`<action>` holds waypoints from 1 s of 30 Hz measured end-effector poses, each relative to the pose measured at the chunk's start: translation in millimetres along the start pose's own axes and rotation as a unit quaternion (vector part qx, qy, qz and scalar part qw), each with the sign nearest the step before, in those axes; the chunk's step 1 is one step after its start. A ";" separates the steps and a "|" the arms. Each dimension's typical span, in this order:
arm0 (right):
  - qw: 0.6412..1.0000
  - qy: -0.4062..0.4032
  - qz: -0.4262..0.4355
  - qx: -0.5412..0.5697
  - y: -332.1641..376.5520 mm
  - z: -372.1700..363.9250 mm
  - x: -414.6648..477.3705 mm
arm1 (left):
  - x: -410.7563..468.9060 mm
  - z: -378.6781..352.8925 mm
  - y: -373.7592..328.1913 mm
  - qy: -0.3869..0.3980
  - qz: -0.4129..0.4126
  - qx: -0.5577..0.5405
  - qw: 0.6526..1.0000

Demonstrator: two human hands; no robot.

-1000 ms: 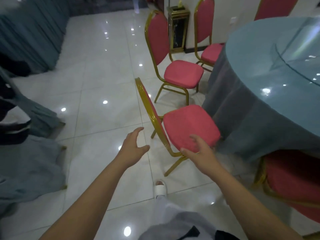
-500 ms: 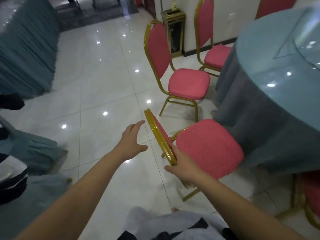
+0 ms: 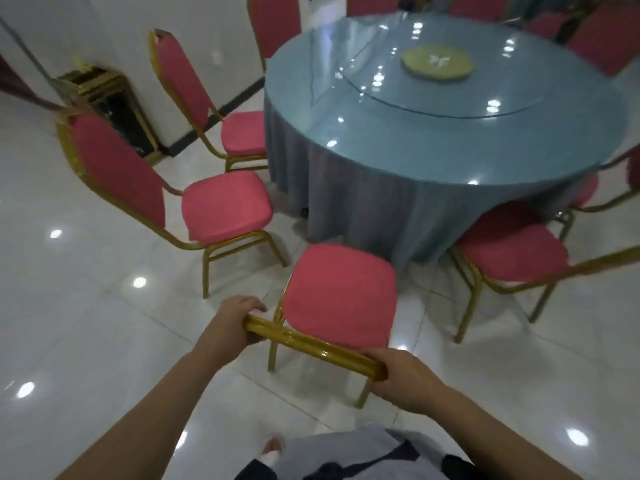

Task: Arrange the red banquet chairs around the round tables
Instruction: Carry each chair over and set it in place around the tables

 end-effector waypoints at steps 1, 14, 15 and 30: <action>0.998 -0.064 -0.009 -0.020 1.5 -10.0 -2.4 | 3.3 1.1 -0.6 0.007 -0.016 0.010 1.000; 0.936 -0.320 -0.134 -0.063 -11.5 -7.8 -23.8 | 32.7 -16.9 -31.3 -0.033 -0.067 -0.008 0.997; 0.934 -0.323 -0.138 -0.067 -15.0 -2.2 -22.0 | 40.1 -17.6 -35.3 -0.031 -0.070 -0.019 0.997; 0.921 -0.360 -0.125 -0.085 -81.0 182.7 38.2 | 218.9 9.6 -136.1 -0.051 -0.094 -0.071 0.992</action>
Point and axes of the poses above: each hand's wrist, its own x-axis towards the middle knuckle, its own z-axis out of the back of the hand, y = z × x, the point moved 2 cm from there along x, towards the middle knuckle, and after that the axes turned 12 degrees about y, right-handed, at the moved point
